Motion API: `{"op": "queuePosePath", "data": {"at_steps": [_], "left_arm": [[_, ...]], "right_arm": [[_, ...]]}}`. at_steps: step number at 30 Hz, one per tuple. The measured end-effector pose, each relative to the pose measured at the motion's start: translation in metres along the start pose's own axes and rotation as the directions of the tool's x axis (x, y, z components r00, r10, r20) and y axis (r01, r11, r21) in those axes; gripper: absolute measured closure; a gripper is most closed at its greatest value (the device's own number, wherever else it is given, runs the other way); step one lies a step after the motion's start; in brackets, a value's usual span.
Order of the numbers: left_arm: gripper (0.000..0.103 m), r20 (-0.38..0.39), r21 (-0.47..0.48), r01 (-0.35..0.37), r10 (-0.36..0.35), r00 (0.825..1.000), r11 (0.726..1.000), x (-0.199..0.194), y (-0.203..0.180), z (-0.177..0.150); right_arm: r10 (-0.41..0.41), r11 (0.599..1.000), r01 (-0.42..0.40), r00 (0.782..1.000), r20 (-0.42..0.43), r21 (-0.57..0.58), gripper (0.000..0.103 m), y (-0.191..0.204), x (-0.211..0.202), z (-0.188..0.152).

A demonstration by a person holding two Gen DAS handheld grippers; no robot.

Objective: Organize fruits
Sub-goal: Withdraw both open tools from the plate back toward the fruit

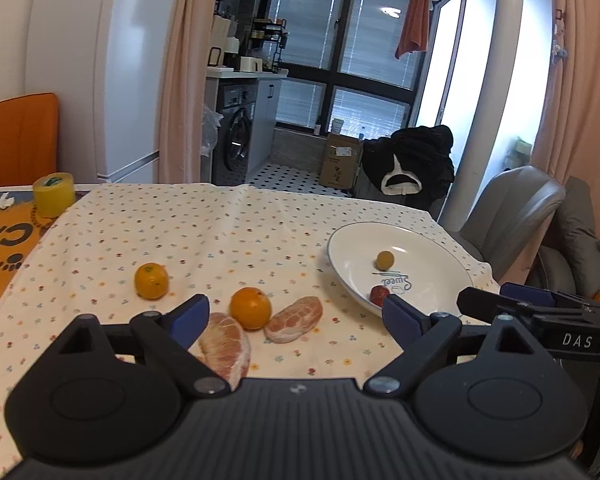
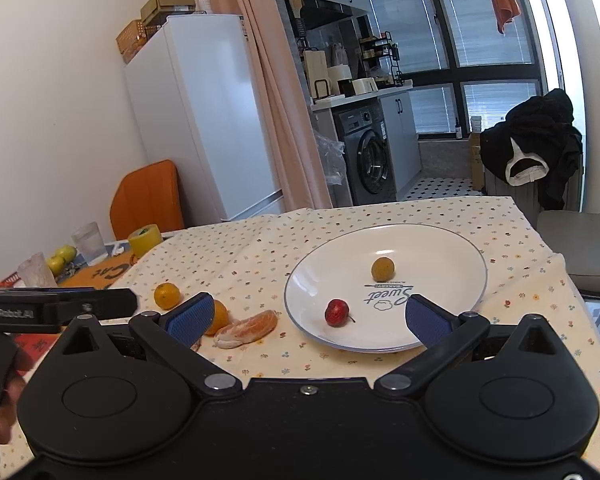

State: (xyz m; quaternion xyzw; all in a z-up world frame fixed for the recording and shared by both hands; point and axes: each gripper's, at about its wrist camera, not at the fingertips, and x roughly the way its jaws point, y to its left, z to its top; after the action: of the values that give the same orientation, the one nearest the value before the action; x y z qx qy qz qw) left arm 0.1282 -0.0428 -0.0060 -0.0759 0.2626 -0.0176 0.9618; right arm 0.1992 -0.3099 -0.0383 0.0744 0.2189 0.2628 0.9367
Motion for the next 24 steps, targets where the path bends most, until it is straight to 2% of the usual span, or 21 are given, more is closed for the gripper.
{"op": "queuePosePath", "data": {"at_steps": [3, 9, 14, 18, 24], "left_arm": [[0.011, 0.003, -0.007, -0.014, 0.014, 1.000, 1.000, -0.007, 0.006, -0.004], [0.011, 0.011, -0.031, -0.036, 0.036, 0.999, 0.999, -0.018, 0.019, -0.008], [0.011, 0.010, -0.041, -0.054, 0.055, 0.998, 0.998, -0.026, 0.028, -0.014], [0.011, -0.002, -0.051, -0.079, 0.079, 0.997, 0.996, -0.030, 0.035, -0.018], [0.011, -0.022, -0.071, -0.100, 0.099, 0.995, 0.992, -0.035, 0.044, -0.023]], "right_arm": [[-0.034, 0.999, 0.034, 0.999, 0.009, -0.037, 0.000, 0.008, -0.001, -0.003], [0.025, 0.999, -0.025, 1.000, 0.000, -0.045, 0.000, 0.012, -0.003, -0.006], [0.023, 0.998, -0.022, 1.000, 0.009, -0.055, 0.000, 0.015, -0.007, -0.008], [0.068, 0.997, -0.068, 0.998, 0.005, -0.041, 0.000, 0.014, -0.009, -0.008], [0.069, 0.995, -0.069, 0.998, 0.002, -0.068, 0.000, 0.020, -0.006, -0.011]]}}
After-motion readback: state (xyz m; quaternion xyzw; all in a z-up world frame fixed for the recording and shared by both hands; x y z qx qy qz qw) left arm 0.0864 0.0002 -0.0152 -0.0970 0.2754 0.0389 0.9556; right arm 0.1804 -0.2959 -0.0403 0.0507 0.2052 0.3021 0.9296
